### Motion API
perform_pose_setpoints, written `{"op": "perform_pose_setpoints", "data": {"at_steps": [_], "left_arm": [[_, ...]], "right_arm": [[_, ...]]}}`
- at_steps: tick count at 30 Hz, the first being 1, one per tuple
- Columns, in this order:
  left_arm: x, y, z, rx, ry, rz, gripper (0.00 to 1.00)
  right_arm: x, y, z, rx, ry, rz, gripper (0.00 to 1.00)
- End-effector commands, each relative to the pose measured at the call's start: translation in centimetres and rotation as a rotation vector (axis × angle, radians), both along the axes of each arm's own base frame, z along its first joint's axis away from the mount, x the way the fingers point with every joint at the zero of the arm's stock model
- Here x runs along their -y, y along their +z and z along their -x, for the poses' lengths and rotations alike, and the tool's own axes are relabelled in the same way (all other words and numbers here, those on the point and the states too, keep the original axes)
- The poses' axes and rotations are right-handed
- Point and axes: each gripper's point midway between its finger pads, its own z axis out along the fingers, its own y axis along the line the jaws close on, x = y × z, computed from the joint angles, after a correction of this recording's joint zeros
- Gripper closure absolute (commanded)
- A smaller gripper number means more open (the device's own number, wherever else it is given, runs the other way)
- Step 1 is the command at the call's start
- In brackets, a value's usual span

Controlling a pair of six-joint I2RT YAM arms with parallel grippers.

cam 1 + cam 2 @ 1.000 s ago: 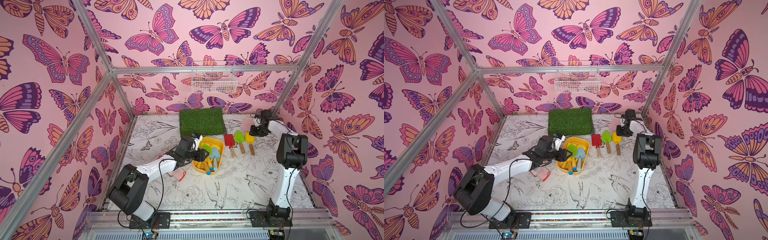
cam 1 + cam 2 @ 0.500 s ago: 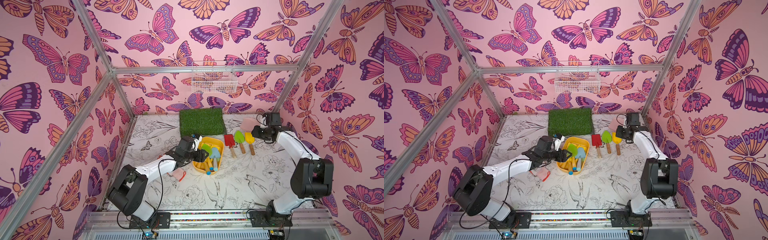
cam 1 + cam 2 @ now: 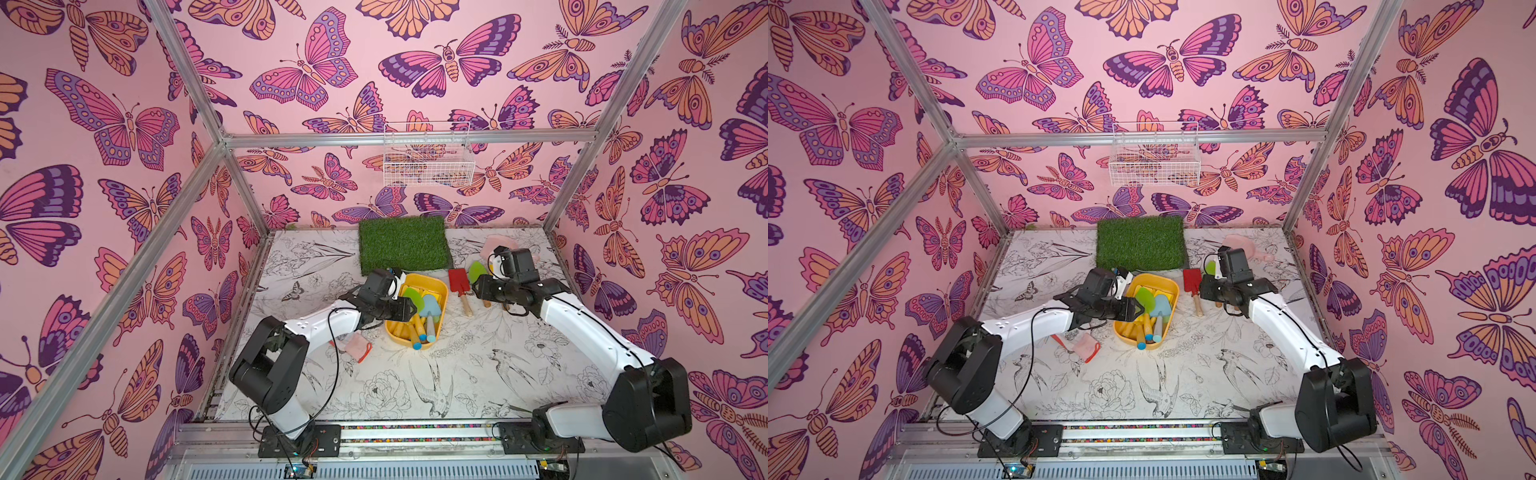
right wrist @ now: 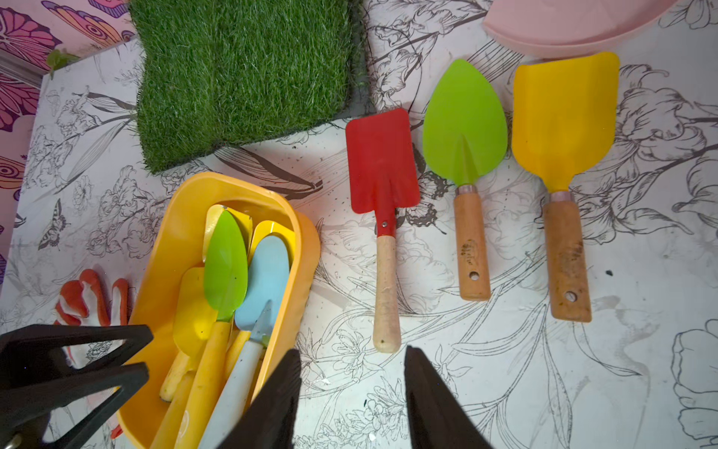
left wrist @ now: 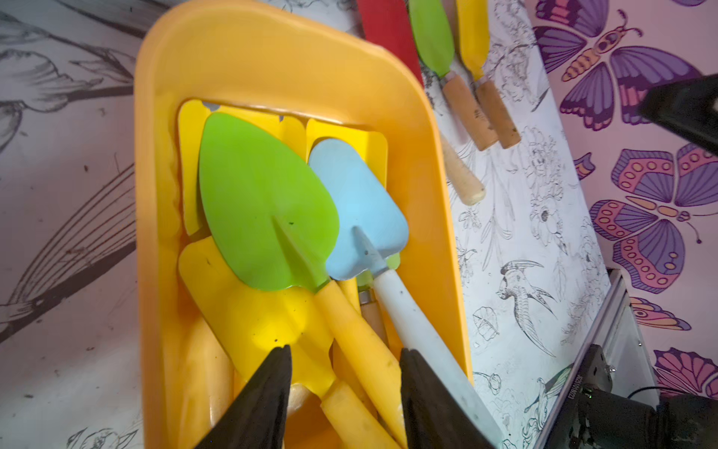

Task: Take the shovel out of the storage box
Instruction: Pick up the shovel from the storage box.

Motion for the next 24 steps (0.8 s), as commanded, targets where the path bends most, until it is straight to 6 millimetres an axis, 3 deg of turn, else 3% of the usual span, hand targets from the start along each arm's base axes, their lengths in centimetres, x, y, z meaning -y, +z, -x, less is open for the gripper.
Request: {"op": "perform_pose_setpoints", "data": {"at_steps": [1, 15, 24], "left_arm": [[-1.1, -1.6, 0.0, -0.073, 0.044, -0.074, 0.51], [1.4, -2.3, -0.4, -0.139, 0.029, -0.129, 0.51], [1.7, -4.7, 0.9, -0.227, 0.039, -0.246, 0.53]], "right_arm": [[0.1, 0.1, 0.8, 0.006, -0.010, 0.016, 0.52], [-0.7, -0.8, 2.8, 0.001, 0.065, 0.074, 0.49], [-0.3, 0.4, 3.9, 0.048, 0.065, 0.047, 0.49]]}}
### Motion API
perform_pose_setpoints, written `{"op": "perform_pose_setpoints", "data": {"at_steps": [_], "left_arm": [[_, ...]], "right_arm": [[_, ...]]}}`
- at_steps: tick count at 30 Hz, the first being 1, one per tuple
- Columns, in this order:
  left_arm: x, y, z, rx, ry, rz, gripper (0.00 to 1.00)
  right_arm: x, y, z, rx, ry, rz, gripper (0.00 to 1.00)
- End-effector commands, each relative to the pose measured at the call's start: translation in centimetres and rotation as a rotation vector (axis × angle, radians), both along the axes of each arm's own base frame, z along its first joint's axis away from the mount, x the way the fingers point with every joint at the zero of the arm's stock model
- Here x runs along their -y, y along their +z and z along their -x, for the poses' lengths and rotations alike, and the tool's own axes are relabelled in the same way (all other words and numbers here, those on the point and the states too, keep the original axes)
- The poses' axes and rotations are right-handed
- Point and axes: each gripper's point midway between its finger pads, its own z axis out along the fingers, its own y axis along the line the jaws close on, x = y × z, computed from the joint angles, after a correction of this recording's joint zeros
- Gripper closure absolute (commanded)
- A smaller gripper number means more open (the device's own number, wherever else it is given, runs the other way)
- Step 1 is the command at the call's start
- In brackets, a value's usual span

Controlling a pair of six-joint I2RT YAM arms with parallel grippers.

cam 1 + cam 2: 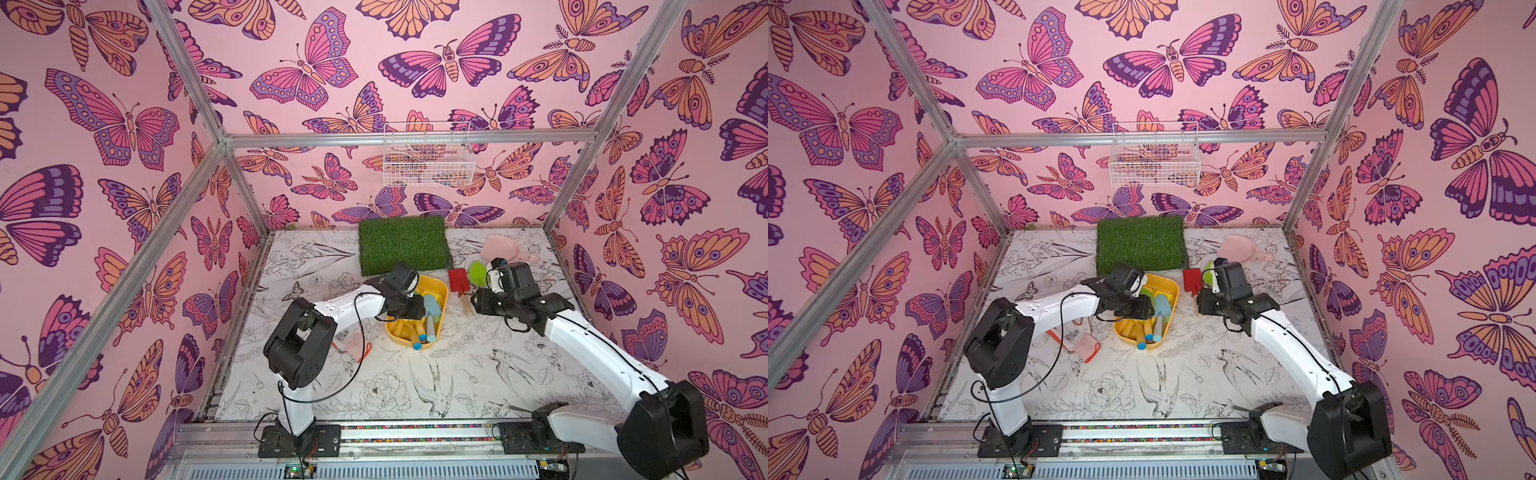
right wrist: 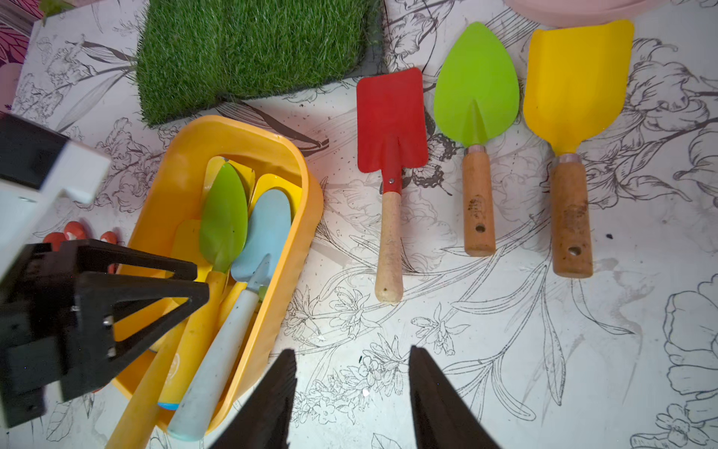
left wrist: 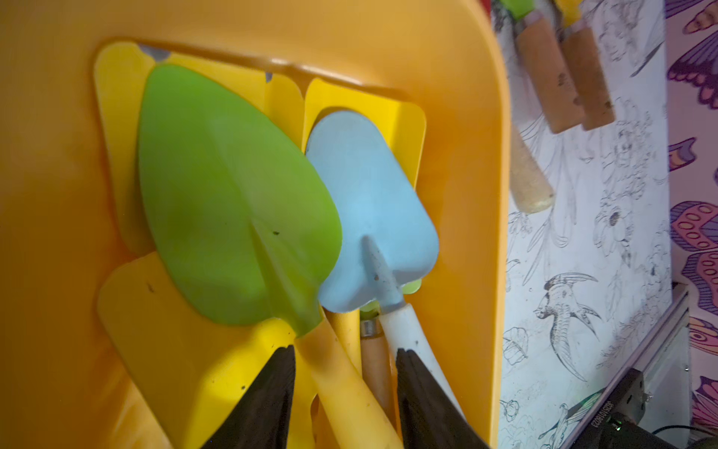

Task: Take the shovel out of the storage box
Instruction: Pick up the shovel from the storage box.

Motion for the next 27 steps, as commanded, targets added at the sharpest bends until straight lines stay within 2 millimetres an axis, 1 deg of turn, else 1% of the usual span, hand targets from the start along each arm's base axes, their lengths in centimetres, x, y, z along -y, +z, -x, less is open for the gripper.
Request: {"op": "perform_pose_setpoints", "data": {"at_steps": [1, 5, 14, 19, 24, 27], "left_arm": [[-1.5, -2.0, 1.3, -0.080, 0.032, -0.100, 0.54], [-1.8, -2.7, 2.0, -0.109, 0.040, -0.129, 0.55], [-0.9, -4.0, 3.2, -0.150, 0.013, -0.139, 0.59], [-1.1, -4.4, 3.4, -0.159, 0.014, -0.147, 0.76], [-1.0, -4.4, 3.3, -0.154, 0.008, -0.145, 0.85], [-0.9, -3.6, 3.0, -0.135, 0.006, -0.136, 0.90]], "right_arm": [[0.0, 0.7, 0.3, 0.021, 0.009, 0.004, 0.49], [-0.2, 1.0, 0.5, 0.027, 0.016, -0.013, 0.49], [-0.5, 1.4, 0.7, 0.034, 0.029, -0.034, 0.49], [-0.7, 1.7, 0.8, 0.034, 0.036, -0.052, 0.49], [-0.7, 1.7, 0.7, 0.039, 0.031, -0.052, 0.49], [-0.7, 1.8, 0.7, 0.038, 0.028, -0.053, 0.49]]}}
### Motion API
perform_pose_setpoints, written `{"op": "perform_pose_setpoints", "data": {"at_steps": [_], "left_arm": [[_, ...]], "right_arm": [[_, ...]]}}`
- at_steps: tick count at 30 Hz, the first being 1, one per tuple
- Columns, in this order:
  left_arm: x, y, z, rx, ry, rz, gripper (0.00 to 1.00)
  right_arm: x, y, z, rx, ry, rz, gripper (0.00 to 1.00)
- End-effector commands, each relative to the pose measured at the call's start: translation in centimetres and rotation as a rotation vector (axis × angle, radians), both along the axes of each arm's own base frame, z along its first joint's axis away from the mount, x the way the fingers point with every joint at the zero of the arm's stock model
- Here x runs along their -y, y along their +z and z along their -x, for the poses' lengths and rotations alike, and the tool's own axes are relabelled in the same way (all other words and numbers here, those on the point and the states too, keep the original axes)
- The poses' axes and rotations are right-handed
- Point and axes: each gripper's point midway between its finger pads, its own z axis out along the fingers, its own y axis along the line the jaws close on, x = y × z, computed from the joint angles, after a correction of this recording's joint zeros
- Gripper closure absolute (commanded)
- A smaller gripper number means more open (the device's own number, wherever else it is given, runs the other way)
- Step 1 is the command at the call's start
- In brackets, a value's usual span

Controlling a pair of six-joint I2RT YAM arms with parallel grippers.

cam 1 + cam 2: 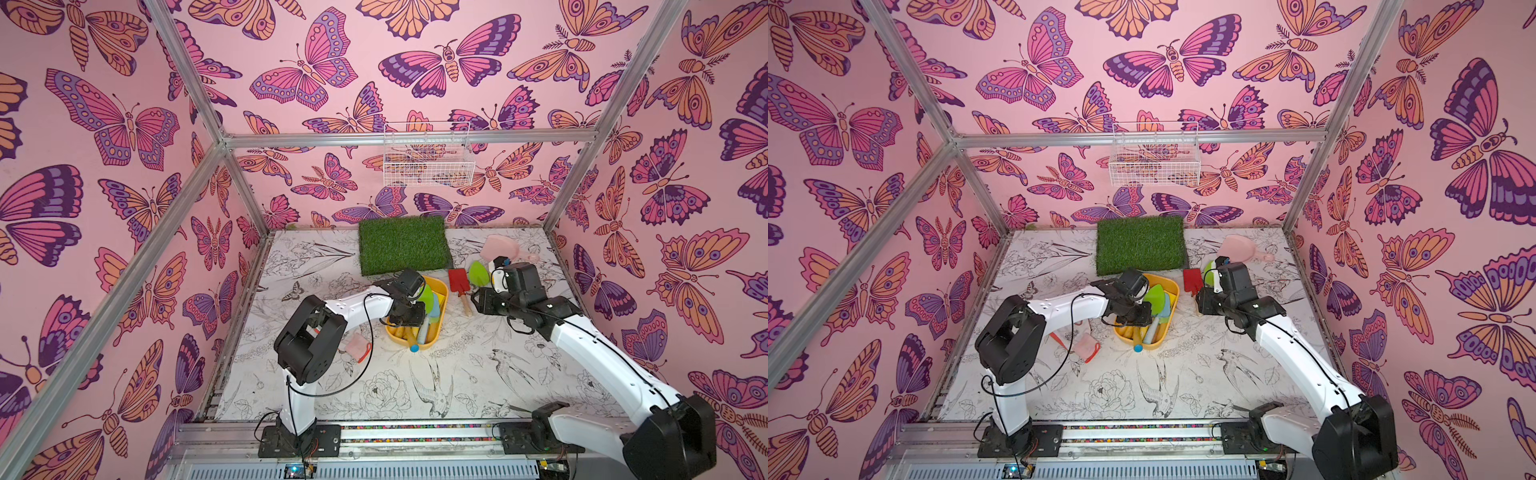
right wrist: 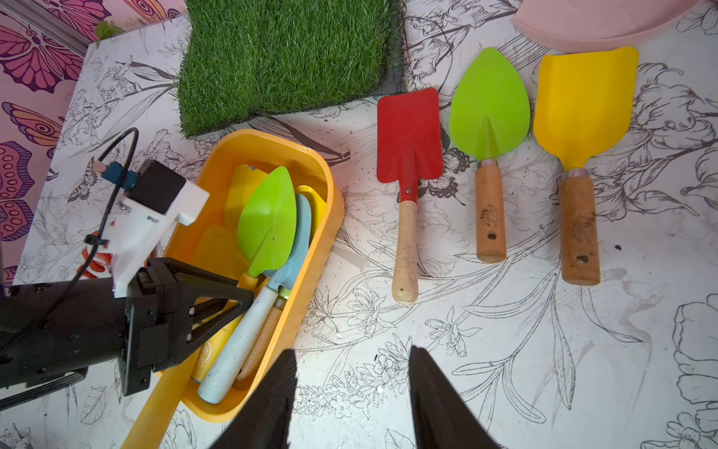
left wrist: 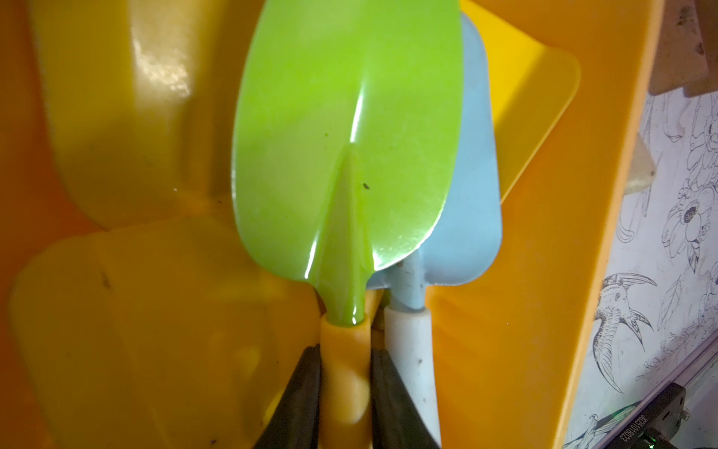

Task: Take the shovel out of the storage box
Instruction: Pick up the shovel from the storage box.

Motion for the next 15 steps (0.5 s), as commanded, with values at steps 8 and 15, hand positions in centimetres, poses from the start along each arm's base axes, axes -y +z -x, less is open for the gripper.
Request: {"op": "perform_pose_setpoints", "data": {"at_steps": [8, 15], "left_arm": [[-0.6, 2.5, -0.2, 0.064, -0.031, -0.019, 1.00], [0.1, 5.8, -1.4, 0.188, -0.070, 0.064, 1.00]], "right_arm": [[-0.2, 0.5, 0.0, 0.015, -0.018, -0.027, 0.50], [-0.2, 0.7, 0.0, 0.043, -0.045, -0.072, 0.51]]}}
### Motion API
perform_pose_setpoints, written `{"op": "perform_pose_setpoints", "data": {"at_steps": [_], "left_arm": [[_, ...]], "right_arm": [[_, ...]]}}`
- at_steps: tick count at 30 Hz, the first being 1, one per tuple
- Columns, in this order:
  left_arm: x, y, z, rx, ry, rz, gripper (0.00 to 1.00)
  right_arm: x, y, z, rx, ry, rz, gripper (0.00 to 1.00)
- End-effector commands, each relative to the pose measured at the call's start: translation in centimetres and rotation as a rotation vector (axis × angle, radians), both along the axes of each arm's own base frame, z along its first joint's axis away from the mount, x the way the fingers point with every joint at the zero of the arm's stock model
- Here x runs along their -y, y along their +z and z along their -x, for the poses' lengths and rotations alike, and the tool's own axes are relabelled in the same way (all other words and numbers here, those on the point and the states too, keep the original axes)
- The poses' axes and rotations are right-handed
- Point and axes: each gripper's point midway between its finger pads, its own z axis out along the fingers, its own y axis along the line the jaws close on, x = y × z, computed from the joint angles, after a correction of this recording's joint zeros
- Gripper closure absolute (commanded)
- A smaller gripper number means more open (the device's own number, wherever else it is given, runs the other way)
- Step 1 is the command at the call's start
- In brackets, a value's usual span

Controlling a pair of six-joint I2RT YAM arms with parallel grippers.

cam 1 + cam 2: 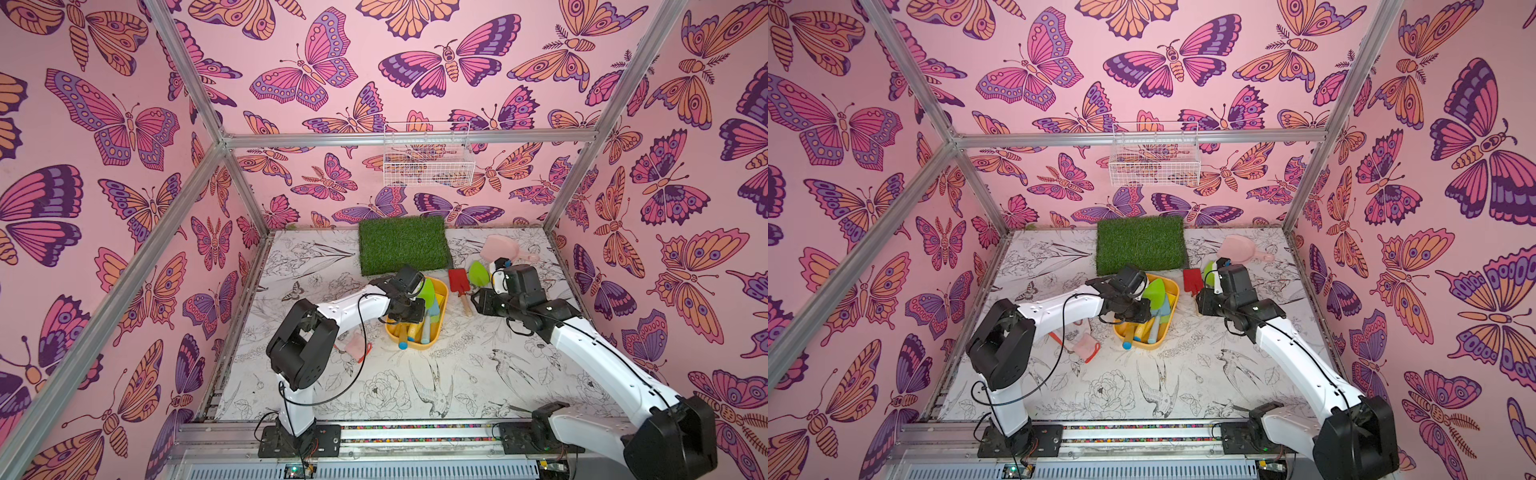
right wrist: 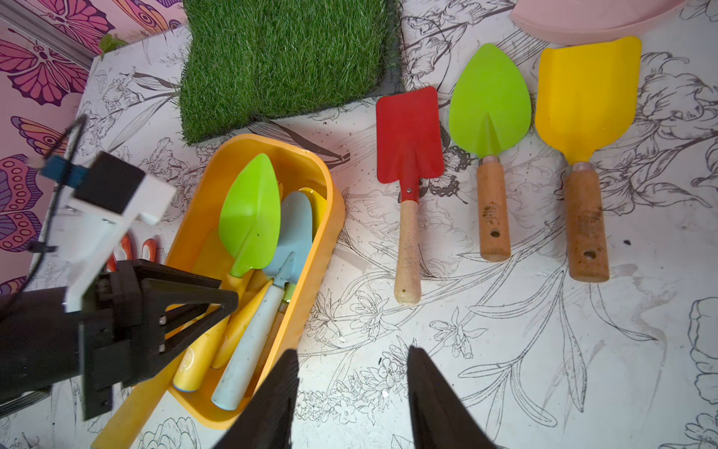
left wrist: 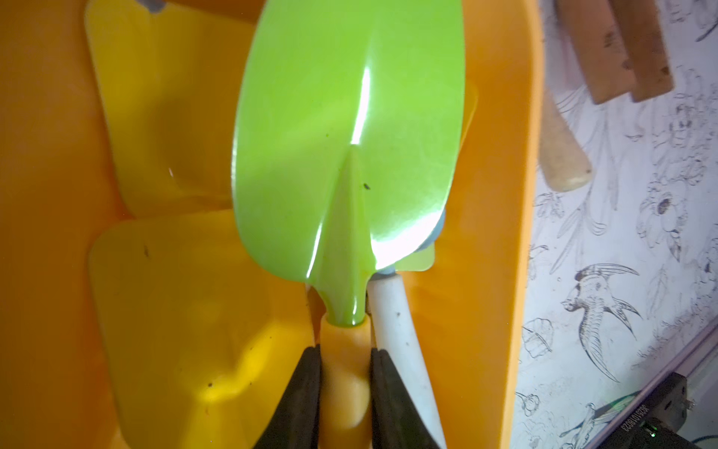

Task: Take the shovel out of the storage box
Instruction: Pick up the shovel from the storage box, then place the shovel at the center of the board.

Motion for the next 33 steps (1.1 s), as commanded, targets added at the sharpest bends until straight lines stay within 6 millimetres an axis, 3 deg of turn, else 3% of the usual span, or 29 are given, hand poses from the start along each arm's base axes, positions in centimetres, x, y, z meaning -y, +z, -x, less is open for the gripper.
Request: {"op": "perform_pose_setpoints", "data": {"at_steps": [1, 10, 17, 23, 33], "left_arm": [[0.4, 2.7, -0.8, 0.093, -0.040, 0.056, 1.00], [1.4, 7.8, -0.8, 0.246, -0.102, 0.187, 1.00], [1.4, 11.4, 0.7, 0.395, -0.175, 0.316, 1.00], [2.1, 12.4, 2.5, 0.422, -0.267, 0.407, 1.00], [3.8, 12.9, 4.0, 0.400, -0.361, 0.506, 1.00]], "right_arm": [[-0.2, 1.3, -0.1, 0.046, -0.021, -0.045, 0.51], [-0.5, 3.6, 1.0, 0.111, -0.014, -0.133, 0.50], [-1.9, 5.9, 2.1, 0.187, 0.059, -0.256, 0.51], [-3.5, 7.6, 2.9, 0.218, 0.148, -0.353, 0.50], [-4.7, 8.4, 3.1, 0.236, 0.202, -0.383, 0.52]]}}
